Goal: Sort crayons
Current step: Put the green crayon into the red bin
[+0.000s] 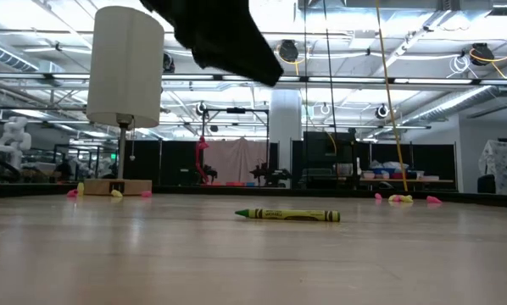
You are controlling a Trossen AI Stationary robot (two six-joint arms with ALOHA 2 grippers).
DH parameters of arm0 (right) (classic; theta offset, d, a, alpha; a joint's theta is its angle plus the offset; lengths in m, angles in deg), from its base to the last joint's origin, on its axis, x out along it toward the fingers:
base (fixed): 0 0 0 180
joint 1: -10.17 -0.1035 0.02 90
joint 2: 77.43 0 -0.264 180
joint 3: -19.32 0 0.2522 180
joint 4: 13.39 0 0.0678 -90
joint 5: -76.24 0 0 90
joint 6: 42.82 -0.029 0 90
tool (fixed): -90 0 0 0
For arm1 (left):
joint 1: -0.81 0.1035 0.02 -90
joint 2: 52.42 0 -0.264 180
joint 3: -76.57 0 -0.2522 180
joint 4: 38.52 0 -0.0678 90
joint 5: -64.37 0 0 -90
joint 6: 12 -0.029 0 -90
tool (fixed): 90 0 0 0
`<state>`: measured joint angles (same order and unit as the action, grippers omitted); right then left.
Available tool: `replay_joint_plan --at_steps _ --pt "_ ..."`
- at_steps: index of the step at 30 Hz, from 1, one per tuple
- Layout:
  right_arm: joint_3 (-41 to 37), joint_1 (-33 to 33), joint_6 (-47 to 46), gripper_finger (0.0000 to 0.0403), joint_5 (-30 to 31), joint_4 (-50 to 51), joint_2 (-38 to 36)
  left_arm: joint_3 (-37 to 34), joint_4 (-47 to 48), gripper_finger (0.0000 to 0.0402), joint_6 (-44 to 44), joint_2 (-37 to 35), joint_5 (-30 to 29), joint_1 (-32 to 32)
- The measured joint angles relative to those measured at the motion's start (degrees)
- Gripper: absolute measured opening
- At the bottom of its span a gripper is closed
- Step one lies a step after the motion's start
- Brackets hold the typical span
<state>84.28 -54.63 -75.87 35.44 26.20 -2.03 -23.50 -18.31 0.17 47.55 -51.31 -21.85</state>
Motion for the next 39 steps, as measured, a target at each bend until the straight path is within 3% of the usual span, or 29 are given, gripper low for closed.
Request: replay_joint_plan --at_steps 3,6,16,22,39 --pt "-0.01 1.07 2.20 0.0112 7.43 -1.99 2.68 0.00 0.26 0.0178 -0.65 1.37 0.64 0.61" --pt "-0.01 2.53 2.34 0.0112 10.71 -1.88 5.25 0.04 -0.24 0.0188 -2.11 3.27 4.09 0.90" --pt "-0.01 8.04 2.47 0.0112 10.70 -6.16 12.80 0.00 -0.51 0.0169 -2.00 10.69 6.68 2.69" --pt "-0.01 9.50 2.66 0.0112 10.54 -7.72 13.57 0.00 -2.50 0.0155 -2.00 12.25 13.81 4.31" --pt "-0.01 10.09 2.44 0.0112 10.56 -7.69 13.57 0.00 -3.52 0.0136 1.04 14.97 14.28 5.05"
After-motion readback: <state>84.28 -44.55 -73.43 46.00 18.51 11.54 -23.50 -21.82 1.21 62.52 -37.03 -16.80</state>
